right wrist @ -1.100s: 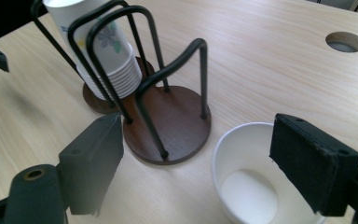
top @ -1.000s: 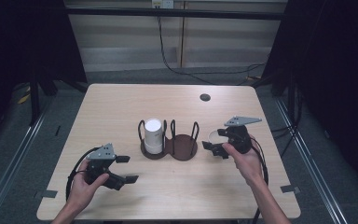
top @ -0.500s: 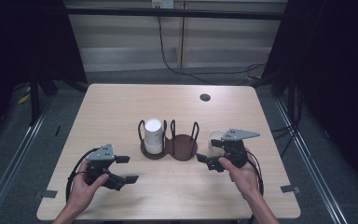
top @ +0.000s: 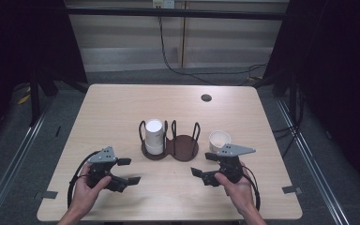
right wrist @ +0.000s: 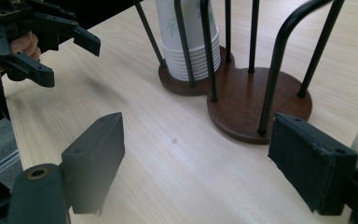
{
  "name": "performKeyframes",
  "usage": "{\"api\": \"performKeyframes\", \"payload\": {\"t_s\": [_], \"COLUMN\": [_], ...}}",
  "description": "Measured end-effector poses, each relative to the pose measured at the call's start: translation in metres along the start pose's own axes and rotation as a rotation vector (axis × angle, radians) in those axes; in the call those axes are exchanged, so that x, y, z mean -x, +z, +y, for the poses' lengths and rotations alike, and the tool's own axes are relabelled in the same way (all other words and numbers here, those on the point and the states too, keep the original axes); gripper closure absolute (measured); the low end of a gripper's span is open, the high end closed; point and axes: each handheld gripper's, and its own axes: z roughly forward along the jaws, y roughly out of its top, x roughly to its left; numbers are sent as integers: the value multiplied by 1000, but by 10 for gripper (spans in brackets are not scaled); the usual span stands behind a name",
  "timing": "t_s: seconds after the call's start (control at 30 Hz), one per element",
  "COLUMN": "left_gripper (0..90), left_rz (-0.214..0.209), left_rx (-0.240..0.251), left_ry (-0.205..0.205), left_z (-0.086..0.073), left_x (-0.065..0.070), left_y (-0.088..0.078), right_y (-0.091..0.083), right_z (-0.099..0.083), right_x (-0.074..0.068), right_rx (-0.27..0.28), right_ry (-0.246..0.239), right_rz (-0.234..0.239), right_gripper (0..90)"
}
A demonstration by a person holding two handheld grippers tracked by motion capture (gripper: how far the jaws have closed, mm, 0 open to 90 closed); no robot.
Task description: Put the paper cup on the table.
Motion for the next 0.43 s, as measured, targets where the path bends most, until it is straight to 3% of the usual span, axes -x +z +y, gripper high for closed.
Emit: {"api": "performKeyframes", "payload": {"t_s": [0.3,0.37,0.43], "left_gripper": [164,165,165], "left_rz": [-20,6,8], "left_rx": [-8,10,33], "left_ry": [18,23,2], "left_z": [-2,-2,-3], "left_x": [9,10,9], "left_y": [4,1,0], "right_y": [10,14,20], "right_z": [-16,-18,-21], "right_x": [-13,-13,-13], "right_rx": [-2,-6,-6], "right_ry": [-22,-18,-8], "right_rz": [17,18,4], "right_gripper": [177,168,163]}}
